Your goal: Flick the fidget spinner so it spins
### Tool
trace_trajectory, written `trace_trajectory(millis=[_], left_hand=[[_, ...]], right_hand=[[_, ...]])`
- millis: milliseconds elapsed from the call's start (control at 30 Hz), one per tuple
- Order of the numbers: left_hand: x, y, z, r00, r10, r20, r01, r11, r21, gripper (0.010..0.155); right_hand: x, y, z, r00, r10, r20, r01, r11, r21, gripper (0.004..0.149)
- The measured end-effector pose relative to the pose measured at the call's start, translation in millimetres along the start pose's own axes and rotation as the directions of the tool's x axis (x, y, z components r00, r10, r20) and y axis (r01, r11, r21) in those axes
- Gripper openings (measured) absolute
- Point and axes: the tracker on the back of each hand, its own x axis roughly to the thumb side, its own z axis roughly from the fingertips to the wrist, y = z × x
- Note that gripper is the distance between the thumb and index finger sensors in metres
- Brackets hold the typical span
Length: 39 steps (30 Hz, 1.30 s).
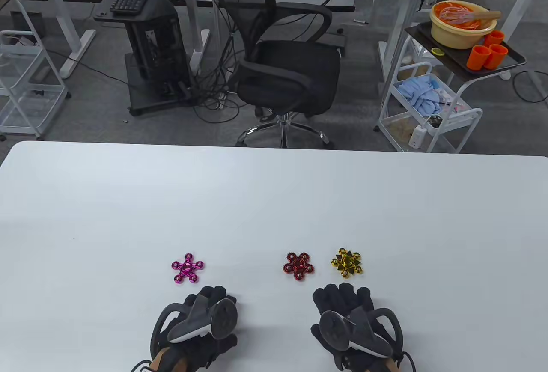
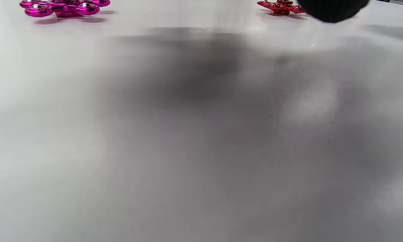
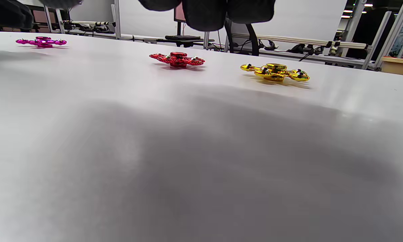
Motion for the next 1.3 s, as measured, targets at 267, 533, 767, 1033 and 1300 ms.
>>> trace_trajectory(millis=[267, 533, 767, 1033, 1300], left_hand=[[-1, 1, 1, 1.0, 0.011, -0.005, -0.011, 1.0, 0.011, 0.08], [-3, 2, 1, 1.0, 0.016, -0.009, -0.016, 1.0, 0.023, 0.079], [-4, 2, 1, 1.0, 0.026, -0.007, -0.026, 0.999, 0.037, 0.08], [-7, 3, 0, 0.999, 0.034, -0.021, -0.033, 0.998, 0.051, 0.08], [-18, 10, 2, 0.997, 0.034, -0.063, -0.028, 0.996, 0.088, 0.081]], right_hand=[[-1, -2, 2, 1.0, -0.008, 0.0, 0.008, 1.0, -0.014, 0.07], [-1, -3, 3, 1.0, -0.012, -0.001, 0.012, 1.0, -0.006, 0.07], [0, -4, 4, 1.0, -0.001, 0.001, 0.001, 1.0, -0.005, 0.07], [-1, -4, 6, 1.0, 0.003, 0.002, -0.003, 1.0, 0.005, 0.069], [-1, -5, 6, 1.0, 0.004, 0.006, -0.004, 1.0, 0.015, 0.069]])
